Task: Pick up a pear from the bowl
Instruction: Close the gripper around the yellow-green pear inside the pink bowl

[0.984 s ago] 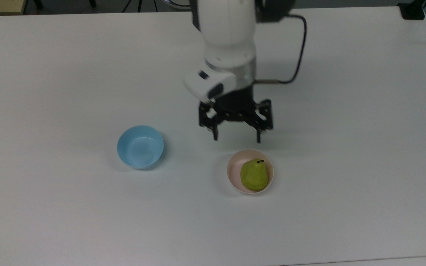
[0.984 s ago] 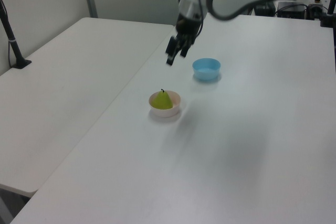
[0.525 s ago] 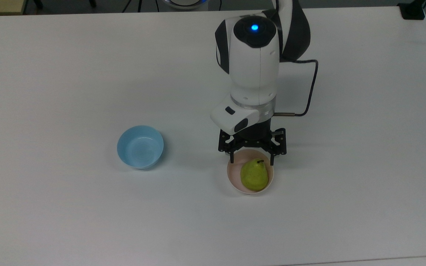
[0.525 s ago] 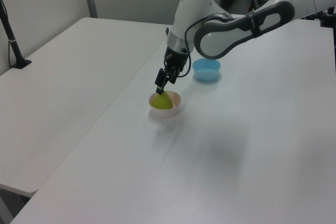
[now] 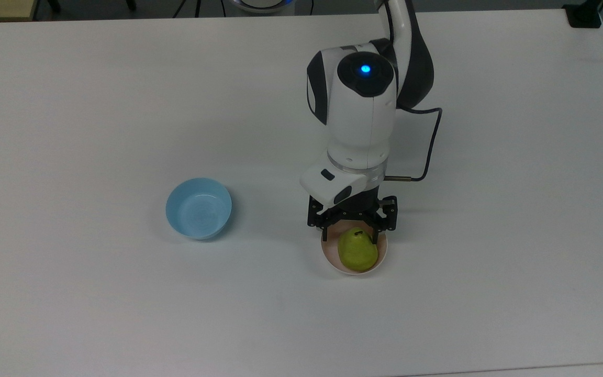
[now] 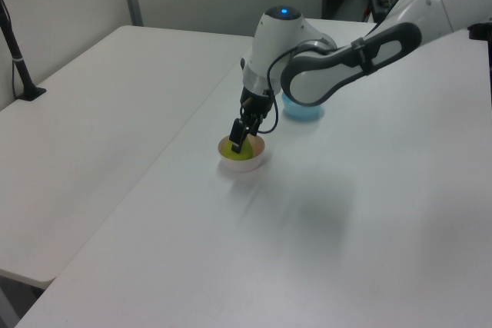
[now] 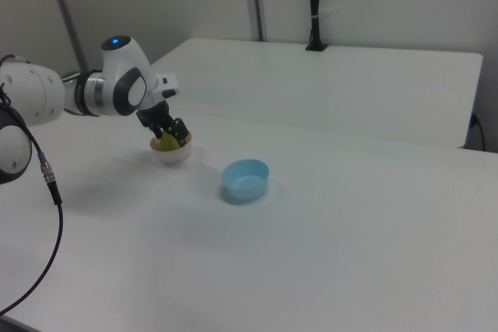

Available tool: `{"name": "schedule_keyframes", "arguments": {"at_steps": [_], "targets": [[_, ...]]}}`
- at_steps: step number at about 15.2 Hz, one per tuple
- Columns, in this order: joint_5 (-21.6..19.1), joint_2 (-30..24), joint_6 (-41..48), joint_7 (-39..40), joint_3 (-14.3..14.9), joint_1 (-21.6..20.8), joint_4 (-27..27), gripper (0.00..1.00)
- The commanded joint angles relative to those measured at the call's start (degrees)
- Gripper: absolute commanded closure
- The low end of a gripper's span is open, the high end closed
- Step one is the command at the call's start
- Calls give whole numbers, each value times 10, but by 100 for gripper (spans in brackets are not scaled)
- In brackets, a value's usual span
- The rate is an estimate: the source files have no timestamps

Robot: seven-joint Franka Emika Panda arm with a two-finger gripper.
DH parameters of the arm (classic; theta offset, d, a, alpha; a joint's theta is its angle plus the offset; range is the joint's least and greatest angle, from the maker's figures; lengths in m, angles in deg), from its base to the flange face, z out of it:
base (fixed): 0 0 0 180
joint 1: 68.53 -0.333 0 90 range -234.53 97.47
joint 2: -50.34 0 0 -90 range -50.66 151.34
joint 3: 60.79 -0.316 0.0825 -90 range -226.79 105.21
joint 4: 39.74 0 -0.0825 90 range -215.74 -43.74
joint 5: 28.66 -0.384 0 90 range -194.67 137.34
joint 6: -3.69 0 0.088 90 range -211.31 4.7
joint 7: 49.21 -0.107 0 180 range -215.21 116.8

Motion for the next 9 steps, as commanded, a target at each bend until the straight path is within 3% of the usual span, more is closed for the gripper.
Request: {"name": "schedule_keyframes", "arguments": {"at_steps": [1, 4, 7, 9], "targets": [[11, 21, -30, 20, 13, -20, 9, 16], [23, 27, -34, 30, 13, -22, 10, 36], [27, 27, -34, 31, 13, -22, 10, 66], [28, 24, -34, 31, 13, -22, 9, 75]]}}
